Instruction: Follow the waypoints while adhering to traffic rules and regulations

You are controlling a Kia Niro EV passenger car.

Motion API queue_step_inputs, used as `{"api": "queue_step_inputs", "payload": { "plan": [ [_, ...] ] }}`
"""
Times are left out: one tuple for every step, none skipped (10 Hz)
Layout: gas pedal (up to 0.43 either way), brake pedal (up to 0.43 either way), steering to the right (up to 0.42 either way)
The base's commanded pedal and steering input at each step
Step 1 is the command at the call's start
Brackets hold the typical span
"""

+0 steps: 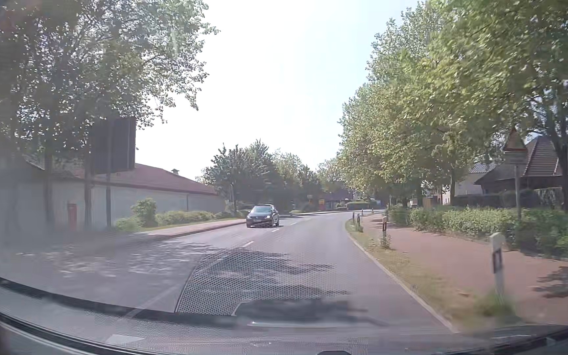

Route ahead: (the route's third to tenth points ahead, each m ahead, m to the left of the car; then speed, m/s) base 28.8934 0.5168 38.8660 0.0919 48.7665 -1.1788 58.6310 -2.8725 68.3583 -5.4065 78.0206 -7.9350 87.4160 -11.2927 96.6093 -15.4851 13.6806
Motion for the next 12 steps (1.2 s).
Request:
{"api": "queue_step_inputs", "payload": {
  "plan": [
    [0.177,0.000,0.012],
    [0.177,0.000,0.012],
    [0.177,0.000,0.012],
    [0.177,0.000,0.012],
    [0.177,0.000,0.012],
    [0.177,0.000,0.012],
    [0.177,0.000,0.012],
    [0.177,0.000,0.012],
    [0.177,0.000,0.012],
    [0.177,0.000,0.012],
    [0.177,0.000,0.012],
    [0.177,0.000,0.012]
  ]
}}
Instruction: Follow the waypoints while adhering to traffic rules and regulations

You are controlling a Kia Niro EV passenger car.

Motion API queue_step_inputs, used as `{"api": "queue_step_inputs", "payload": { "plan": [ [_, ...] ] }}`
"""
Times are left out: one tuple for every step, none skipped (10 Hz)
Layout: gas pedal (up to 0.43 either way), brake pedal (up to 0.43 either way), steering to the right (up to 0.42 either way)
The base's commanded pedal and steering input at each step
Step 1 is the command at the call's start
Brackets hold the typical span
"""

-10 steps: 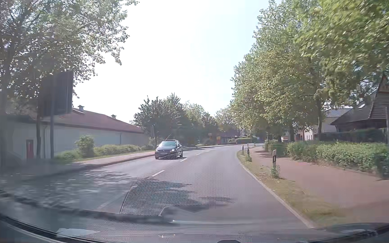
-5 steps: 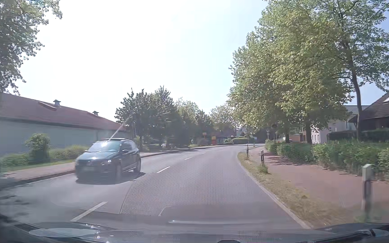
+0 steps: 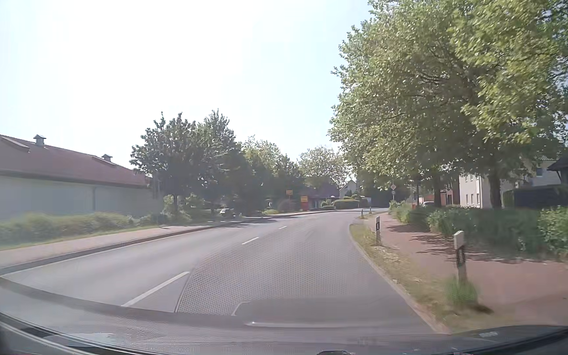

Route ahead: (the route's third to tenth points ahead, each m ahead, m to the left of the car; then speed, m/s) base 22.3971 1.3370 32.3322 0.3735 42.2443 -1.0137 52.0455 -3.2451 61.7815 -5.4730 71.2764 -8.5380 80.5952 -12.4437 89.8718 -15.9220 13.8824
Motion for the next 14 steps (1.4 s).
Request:
{"api": "queue_step_inputs", "payload": {
  "plan": [
    [0.177,0.000,0.012],
    [0.177,0.000,0.012],
    [0.177,0.000,0.012],
    [0.177,0.000,0.012],
    [0.177,0.000,0.012],
    [0.189,0.000,0.012],
    [0.189,0.000,0.013],
    [0.197,0.000,0.014],
    [0.197,0.000,0.015],
    [0.197,0.000,0.016],
    [0.197,0.000,0.017],
    [0.209,0.000,0.019],
    [0.228,0.000,0.023],
    [0.260,0.000,0.024]
  ]
}}
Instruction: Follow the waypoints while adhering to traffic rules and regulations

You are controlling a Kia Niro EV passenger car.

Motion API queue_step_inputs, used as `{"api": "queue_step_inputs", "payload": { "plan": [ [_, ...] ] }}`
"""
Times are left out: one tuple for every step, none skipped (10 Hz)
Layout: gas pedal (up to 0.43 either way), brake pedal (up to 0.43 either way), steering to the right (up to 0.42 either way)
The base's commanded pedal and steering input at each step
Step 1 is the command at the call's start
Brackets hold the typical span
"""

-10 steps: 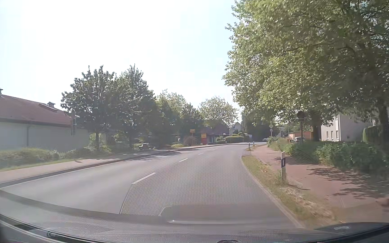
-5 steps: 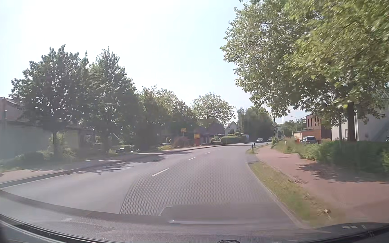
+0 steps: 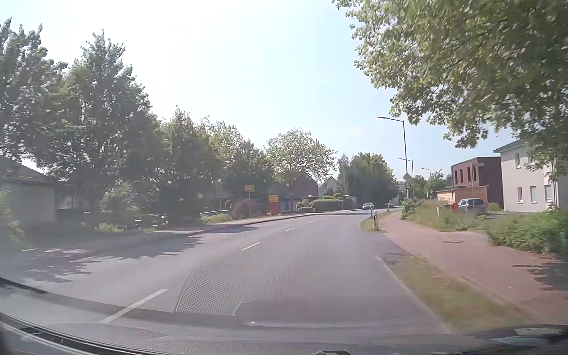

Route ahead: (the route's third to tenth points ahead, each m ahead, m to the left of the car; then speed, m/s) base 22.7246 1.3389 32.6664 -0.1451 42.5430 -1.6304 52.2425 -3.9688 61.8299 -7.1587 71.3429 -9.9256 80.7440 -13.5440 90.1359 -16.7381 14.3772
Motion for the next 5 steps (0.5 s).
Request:
{"api": "queue_step_inputs", "payload": {
  "plan": [
    [0.287,0.000,0.024],
    [0.311,0.000,0.024],
    [0.311,0.000,0.024],
    [0.311,0.000,0.025],
    [0.311,0.000,0.025]
  ]
}}
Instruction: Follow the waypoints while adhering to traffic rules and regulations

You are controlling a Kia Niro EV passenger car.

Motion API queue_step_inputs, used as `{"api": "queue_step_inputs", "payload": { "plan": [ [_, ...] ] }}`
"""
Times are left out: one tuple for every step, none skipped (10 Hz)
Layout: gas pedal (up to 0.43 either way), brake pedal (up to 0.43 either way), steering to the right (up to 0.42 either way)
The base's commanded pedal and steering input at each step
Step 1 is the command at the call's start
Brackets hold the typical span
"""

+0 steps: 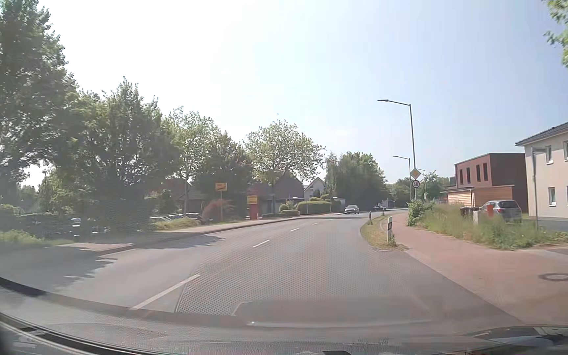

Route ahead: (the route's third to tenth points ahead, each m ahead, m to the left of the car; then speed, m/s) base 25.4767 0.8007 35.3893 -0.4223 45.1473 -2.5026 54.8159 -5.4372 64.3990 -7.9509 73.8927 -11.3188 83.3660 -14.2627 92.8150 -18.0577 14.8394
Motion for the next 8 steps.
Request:
{"api": "queue_step_inputs", "payload": {
  "plan": [
    [0.311,0.000,0.026],
    [0.299,0.000,0.026],
    [0.299,0.000,0.026],
    [0.287,0.000,0.028],
    [0.280,0.000,0.028],
    [0.268,0.000,0.028],
    [0.248,0.000,0.028],
    [0.240,0.000,0.028]
  ]
}}
